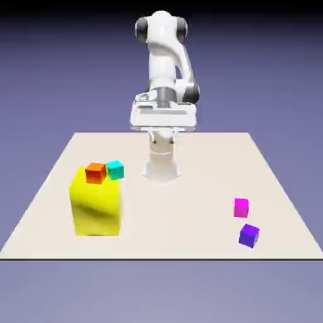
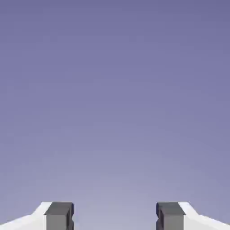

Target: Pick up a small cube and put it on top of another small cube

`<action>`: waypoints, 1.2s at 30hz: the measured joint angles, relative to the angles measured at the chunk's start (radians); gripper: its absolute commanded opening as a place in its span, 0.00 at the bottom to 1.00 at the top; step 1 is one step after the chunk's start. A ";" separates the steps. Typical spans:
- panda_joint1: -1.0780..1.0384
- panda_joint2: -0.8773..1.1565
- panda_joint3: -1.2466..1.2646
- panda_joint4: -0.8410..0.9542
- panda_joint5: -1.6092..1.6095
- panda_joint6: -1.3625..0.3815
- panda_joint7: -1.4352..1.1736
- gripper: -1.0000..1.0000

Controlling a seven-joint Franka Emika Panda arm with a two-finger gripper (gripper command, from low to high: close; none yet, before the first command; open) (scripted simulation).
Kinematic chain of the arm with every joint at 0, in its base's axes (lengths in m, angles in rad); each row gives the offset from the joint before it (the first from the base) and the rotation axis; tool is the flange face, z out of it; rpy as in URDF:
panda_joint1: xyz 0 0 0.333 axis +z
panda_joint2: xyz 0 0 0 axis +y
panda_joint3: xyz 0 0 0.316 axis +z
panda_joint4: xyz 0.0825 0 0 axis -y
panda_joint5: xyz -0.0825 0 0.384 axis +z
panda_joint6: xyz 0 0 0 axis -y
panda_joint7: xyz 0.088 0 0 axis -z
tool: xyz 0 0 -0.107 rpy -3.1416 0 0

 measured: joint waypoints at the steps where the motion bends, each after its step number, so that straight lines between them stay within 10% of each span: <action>1: 0.031 0.036 0.010 0.006 0.011 -0.006 -0.039 0.50; 26: 0.581 0.881 0.171 0.172 0.196 0.055 -0.726 0.50; 27: 0.583 0.913 0.169 0.181 0.195 0.079 -0.727 0.00; 36: 0.558 0.660 0.181 0.117 0.202 -0.112 -0.718 0.00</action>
